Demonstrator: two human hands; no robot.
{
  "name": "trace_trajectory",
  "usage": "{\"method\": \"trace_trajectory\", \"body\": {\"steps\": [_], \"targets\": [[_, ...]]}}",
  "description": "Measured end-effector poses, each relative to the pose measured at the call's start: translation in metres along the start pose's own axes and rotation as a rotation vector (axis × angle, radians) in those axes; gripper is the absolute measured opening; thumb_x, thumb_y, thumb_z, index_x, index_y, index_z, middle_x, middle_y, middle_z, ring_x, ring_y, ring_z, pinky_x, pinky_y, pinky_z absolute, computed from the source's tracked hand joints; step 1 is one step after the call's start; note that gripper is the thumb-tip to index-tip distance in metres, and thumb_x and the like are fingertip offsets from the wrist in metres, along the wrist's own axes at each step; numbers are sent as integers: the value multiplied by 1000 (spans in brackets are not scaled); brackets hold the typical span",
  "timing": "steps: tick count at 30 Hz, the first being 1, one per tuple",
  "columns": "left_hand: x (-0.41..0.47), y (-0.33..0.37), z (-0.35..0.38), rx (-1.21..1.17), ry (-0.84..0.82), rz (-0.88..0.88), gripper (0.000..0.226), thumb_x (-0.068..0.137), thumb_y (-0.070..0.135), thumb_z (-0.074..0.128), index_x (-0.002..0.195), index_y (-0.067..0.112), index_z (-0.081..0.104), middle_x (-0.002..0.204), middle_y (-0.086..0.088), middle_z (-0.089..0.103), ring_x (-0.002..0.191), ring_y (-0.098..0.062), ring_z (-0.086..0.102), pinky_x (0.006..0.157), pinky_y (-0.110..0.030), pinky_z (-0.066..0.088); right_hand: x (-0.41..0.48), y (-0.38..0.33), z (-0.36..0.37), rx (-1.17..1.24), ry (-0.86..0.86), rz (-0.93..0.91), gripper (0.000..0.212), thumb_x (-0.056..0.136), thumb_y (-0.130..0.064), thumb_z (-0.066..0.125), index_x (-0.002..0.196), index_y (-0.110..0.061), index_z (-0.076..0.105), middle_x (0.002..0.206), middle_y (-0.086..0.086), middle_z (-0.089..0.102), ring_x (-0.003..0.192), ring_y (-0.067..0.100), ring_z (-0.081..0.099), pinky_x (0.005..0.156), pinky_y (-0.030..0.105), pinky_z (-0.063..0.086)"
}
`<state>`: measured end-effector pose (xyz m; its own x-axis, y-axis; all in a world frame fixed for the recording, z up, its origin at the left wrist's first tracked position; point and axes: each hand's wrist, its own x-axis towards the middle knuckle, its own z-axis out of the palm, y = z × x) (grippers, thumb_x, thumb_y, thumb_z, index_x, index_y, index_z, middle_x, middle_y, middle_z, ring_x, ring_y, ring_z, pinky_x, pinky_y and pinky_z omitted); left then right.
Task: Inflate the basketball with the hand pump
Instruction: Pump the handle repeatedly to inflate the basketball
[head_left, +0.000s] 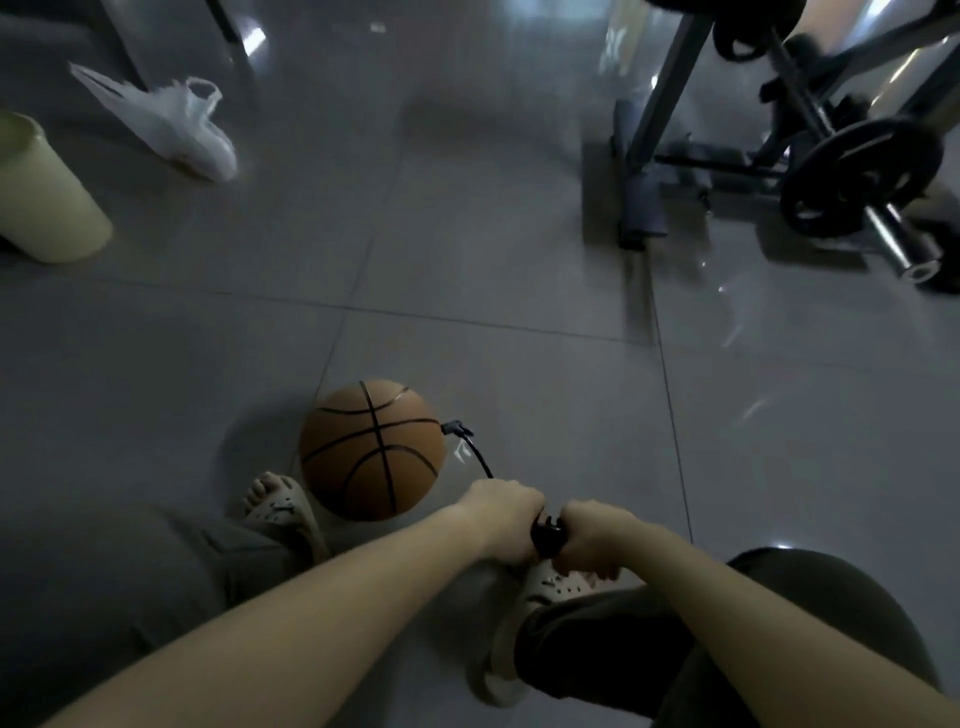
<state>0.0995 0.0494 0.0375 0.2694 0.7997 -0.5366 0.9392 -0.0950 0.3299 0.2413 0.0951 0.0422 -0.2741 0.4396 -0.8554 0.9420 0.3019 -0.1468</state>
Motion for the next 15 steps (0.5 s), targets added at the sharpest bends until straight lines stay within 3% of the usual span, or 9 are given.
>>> {"method": "trace_trajectory", "body": {"steps": [3, 5, 7, 10, 12, 15], "targets": [[-22, -21, -20, -190, 2, 16, 56, 82, 59, 72, 121, 23, 55, 111, 1, 60, 92, -18, 59, 78, -36, 53, -10, -8, -25, -127, -121, 35, 66, 79, -43, 80, 130, -13, 51, 122, 6, 60, 104, 24, 64, 86, 35, 56], [-42, -49, -37, -369, -9, -29, 66, 75, 70, 74, 125, 29, 56, 111, 8, 62, 93, -11, 60, 77, -32, 53, -17, -26, -51, -226, -46, 7, 85, 79, -50, 78, 145, -14, 40, 142, 6, 49, 126, 26, 51, 104, 38, 45], [-60, -92, -49, -511, 34, -139, 58, 74, 75, 70, 112, 33, 61, 103, 12, 65, 91, -9, 62, 80, -35, 55, -11, -62, -71, -181, 179, -116, 72, 84, -49, 73, 142, -15, 45, 139, 6, 53, 122, 25, 53, 103, 40, 47], [-74, -158, -48, -384, 114, -377, 46, 83, 68, 66, 108, 30, 60, 108, 8, 66, 91, -14, 60, 73, -33, 51, 17, -123, -73, 4, 397, -336, 40, 92, -32, 62, 127, -13, 58, 124, 8, 63, 107, 24, 61, 92, 41, 54], [-75, -198, -34, -318, 156, -538, 48, 84, 62, 68, 114, 26, 59, 118, 1, 65, 98, -20, 61, 76, -35, 52, 51, -158, -66, 16, 356, -370, 44, 92, -29, 61, 132, -11, 53, 131, 9, 58, 115, 27, 58, 94, 42, 52], [-69, -238, -8, -412, 266, -691, 81, 77, 64, 75, 141, 21, 48, 138, -5, 54, 122, -29, 56, 96, -42, 51, 102, -186, -61, 71, 330, -312, 72, 90, -40, 62, 150, -15, 31, 144, 13, 43, 127, 35, 49, 100, 47, 47]]}}
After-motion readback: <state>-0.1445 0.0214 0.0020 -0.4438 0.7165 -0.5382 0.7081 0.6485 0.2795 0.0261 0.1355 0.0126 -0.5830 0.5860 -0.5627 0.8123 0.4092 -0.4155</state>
